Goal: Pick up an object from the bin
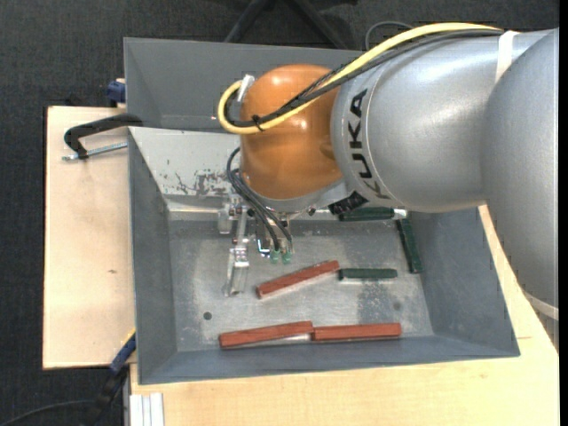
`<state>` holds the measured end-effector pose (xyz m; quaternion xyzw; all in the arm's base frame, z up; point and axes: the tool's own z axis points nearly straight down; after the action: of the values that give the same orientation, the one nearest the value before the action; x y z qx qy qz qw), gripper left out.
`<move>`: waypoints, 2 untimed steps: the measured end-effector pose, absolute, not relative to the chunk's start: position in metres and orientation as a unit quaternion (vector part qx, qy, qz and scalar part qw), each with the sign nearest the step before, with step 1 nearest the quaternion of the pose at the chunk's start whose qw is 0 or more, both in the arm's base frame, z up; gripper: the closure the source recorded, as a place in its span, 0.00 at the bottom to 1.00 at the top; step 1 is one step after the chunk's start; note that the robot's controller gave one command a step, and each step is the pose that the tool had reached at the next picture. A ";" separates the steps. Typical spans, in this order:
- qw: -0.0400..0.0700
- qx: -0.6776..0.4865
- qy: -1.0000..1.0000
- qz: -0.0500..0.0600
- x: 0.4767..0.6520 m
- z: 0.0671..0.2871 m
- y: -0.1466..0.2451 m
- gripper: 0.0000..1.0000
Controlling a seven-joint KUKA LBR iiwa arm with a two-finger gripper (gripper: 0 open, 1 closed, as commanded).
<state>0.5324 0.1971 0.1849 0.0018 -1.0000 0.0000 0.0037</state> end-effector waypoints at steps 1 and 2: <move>0.002 0.144 -0.990 0.001 0.543 0.068 0.085 0.00; -0.004 0.102 -0.995 0.001 0.548 0.103 0.015 0.00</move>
Offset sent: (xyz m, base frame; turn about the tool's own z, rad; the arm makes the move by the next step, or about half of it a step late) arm 0.0112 -0.1093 -0.1149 -0.2890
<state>0.5475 0.0150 0.1026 0.1017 -0.9948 0.0012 -0.0042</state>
